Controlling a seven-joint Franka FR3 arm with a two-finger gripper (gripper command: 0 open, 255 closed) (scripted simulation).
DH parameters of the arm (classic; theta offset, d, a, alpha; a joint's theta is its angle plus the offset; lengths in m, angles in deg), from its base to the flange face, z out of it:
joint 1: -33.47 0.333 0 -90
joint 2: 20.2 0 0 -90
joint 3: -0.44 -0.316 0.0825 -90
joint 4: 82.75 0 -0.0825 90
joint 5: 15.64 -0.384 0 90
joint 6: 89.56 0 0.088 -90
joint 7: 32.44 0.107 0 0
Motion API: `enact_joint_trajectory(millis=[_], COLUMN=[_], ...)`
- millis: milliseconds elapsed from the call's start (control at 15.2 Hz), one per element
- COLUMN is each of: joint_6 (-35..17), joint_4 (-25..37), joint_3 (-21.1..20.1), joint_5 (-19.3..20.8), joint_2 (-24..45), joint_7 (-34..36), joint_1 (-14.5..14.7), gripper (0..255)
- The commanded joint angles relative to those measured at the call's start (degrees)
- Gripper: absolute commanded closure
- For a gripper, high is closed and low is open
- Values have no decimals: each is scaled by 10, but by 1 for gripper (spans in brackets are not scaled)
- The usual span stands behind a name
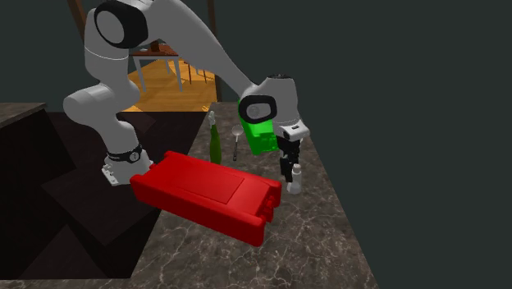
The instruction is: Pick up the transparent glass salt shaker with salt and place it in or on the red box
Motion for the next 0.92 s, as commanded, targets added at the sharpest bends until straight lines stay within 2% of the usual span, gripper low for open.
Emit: enact_joint_trajectory(millis=[0,396,462,858], joint_6=[-4,-4,-4,-4], joint_4=[0,0,0,0], joint_3=[1,1,1,1], joint_5=[2,1,1,2], joint_2=[4,4,4,5], joint_7=[1,1,1,1], joint_1=[0,0,0,0], gripper=[0,0,255,255])
